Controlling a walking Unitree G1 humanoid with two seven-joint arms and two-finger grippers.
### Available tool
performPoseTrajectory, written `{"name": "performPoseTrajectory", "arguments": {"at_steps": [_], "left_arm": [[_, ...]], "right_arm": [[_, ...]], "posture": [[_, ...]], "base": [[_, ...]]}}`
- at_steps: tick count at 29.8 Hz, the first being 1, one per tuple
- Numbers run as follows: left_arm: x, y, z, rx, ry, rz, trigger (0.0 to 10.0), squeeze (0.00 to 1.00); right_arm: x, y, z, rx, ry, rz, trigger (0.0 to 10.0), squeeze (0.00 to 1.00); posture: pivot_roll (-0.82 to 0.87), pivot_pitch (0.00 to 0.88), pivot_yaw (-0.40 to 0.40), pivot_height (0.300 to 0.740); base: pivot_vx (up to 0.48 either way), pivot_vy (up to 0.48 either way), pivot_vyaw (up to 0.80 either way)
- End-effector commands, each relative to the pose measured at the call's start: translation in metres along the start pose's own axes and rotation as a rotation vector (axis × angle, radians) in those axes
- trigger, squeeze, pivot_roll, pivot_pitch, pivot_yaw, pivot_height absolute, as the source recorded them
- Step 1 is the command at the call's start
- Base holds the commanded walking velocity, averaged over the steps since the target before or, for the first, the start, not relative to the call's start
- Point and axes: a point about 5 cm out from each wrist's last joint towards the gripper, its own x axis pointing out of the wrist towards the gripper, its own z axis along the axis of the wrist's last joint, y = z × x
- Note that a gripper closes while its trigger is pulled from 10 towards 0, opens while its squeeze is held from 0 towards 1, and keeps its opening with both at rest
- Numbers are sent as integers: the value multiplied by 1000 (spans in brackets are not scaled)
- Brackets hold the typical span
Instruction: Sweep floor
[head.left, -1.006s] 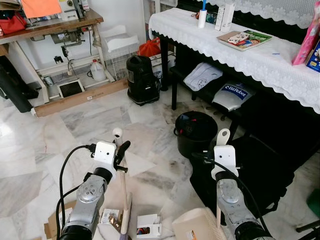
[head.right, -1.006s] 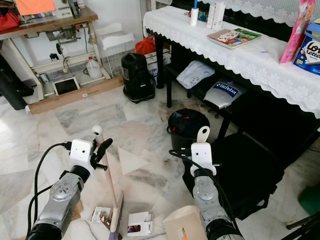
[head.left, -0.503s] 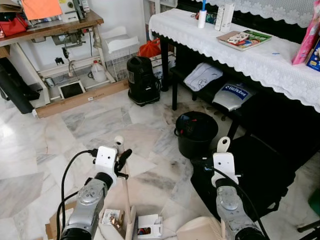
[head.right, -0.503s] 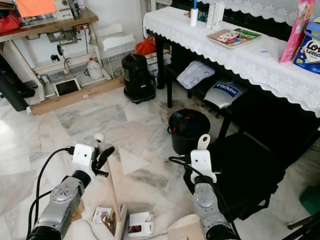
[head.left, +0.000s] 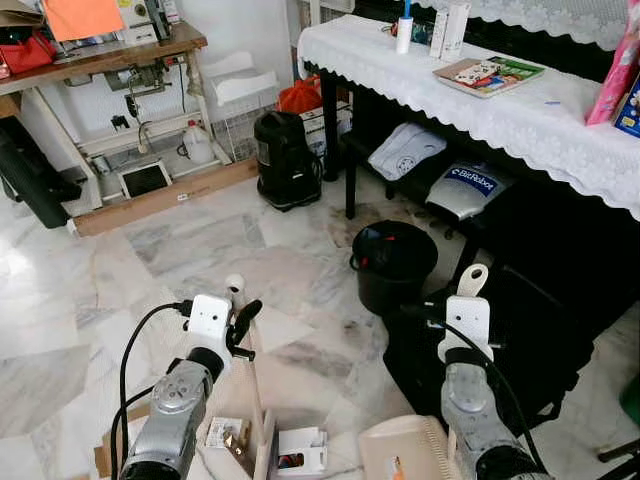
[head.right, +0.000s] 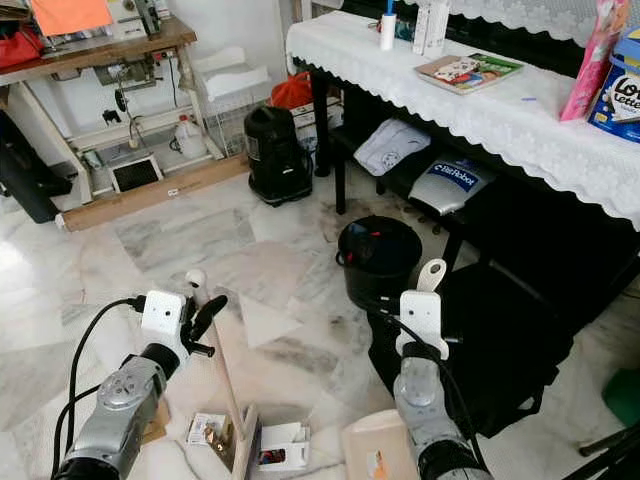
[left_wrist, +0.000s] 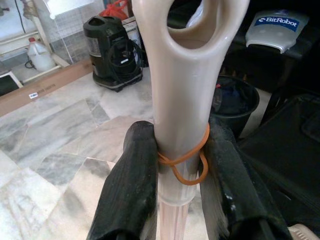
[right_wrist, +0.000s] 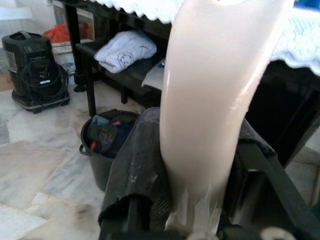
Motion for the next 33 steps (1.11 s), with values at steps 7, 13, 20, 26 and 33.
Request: {"name": "performPoseTrajectory", "arguments": {"at_steps": [7, 13, 20, 26, 33], "left_arm": [[-2, 6, 6, 17, -8, 8, 10000, 0], [-2, 5, 8, 17, -8, -3, 10000, 0], [1, 4, 10, 16, 0, -25, 10000, 0], [2, 4, 9, 15, 9, -28, 10000, 0], [5, 1, 10, 12, 16, -41, 10000, 0]], "right_arm": [[-14, 10, -24, 48, 159, 28, 10000, 0], [-28, 14, -39, 44, 232, 55, 10000, 0], [-34, 20, -53, 70, 387, 99, 10000, 0], [-32, 21, -61, 142, 559, 123, 10000, 0], [-20, 15, -56, 157, 625, 130, 10000, 0]], "posture": [[109, 36, 84, 740], [111, 35, 87, 740], [108, 28, 88, 740], [97, 18, 84, 740], [88, 4, 81, 740]], "base": [[0, 0, 0], [0, 0, 0], [0, 0, 0], [0, 0, 0], [0, 0, 0]]}}
